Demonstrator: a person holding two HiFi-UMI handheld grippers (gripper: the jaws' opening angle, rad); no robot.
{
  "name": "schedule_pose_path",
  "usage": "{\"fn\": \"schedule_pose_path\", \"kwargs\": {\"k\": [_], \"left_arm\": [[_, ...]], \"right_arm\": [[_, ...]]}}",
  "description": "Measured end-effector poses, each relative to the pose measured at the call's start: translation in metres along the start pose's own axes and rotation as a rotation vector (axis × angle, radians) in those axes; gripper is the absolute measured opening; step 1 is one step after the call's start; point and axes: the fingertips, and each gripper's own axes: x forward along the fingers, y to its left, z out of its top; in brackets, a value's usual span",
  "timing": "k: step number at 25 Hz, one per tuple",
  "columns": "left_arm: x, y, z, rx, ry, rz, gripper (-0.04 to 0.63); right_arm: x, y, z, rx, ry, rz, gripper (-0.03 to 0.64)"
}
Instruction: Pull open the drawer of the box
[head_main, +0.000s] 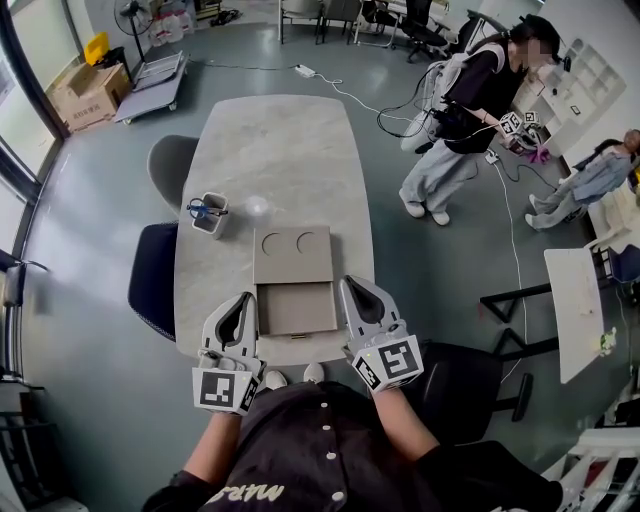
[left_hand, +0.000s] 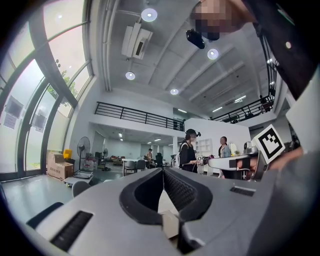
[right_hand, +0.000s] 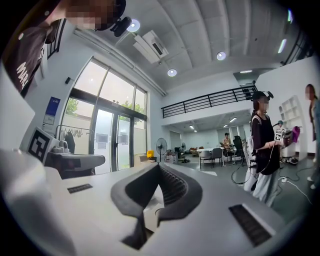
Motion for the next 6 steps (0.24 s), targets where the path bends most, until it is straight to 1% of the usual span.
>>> {"fn": "schedule_pose_path", "kwargs": {"k": [6], "left_arm": [[-0.0007, 0.0016, 0.001, -0.001, 0.004, 0.002, 0.017]], "right_arm": [[0.0023, 0.0019, -0.0013, 0.001, 0.002, 0.004, -0.003]]}}
